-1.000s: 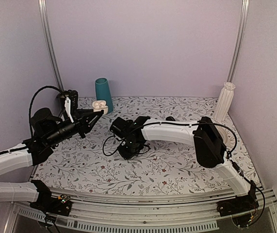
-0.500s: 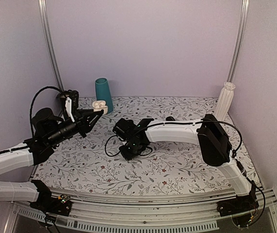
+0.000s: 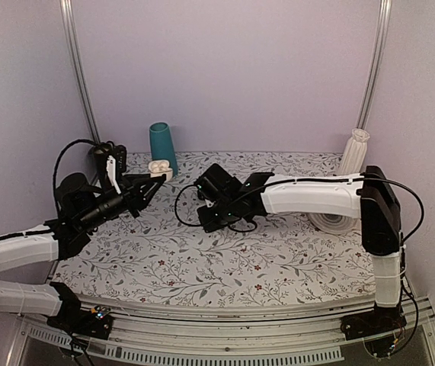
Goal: Insert the wireless bluetooth earbuds into the charging case
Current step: Insert the right earbud into the charging case.
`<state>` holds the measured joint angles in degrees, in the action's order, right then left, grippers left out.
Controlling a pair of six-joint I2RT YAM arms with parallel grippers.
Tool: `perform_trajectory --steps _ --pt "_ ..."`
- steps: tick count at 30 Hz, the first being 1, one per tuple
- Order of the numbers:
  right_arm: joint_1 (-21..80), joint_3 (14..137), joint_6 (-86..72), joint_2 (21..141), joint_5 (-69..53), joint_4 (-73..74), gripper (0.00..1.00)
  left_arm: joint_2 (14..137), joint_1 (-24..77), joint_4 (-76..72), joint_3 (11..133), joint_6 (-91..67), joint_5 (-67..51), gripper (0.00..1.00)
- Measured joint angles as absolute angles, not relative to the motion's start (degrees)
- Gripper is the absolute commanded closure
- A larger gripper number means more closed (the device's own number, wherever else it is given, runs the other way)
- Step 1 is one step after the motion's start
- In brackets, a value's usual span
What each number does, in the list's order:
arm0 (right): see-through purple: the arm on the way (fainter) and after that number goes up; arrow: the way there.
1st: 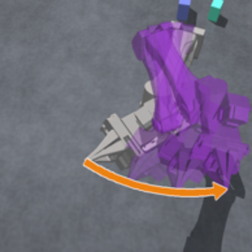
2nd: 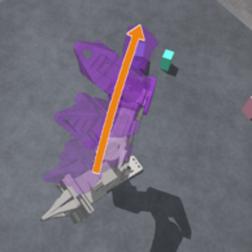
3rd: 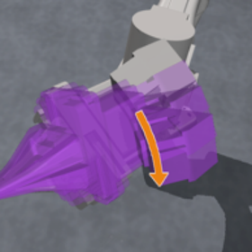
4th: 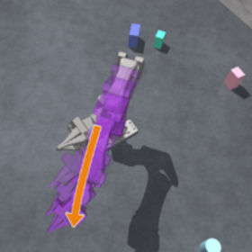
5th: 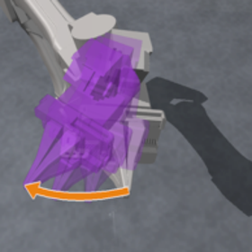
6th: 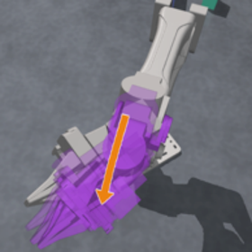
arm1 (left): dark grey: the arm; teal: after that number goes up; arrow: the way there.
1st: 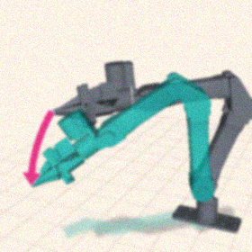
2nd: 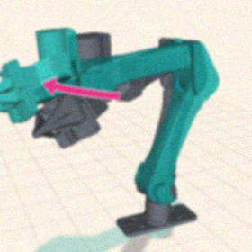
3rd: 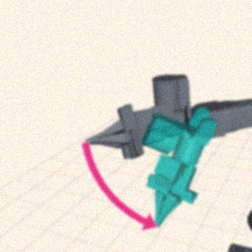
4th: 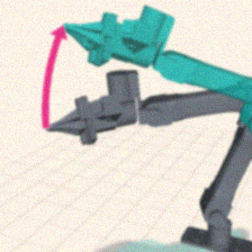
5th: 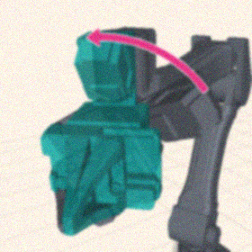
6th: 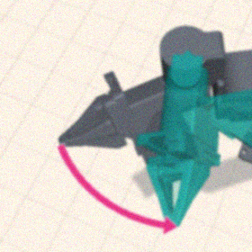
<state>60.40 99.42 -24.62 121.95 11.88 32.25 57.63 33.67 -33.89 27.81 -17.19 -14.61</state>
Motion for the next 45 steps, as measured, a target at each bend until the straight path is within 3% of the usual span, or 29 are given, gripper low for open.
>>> perform_trajectory --steps 23,45 --pt "60.64 84.58 -25.50 93.91 19.59 12.49 0.84 67.66 36.84 -48.71 26.24 -14.09 -19.79 1.00" --pt "64.75 77.03 -21.12 89.73 17.47 -8.27 0.84 73.36 43.09 -50.33 34.11 -15.25 -18.61 1.00"
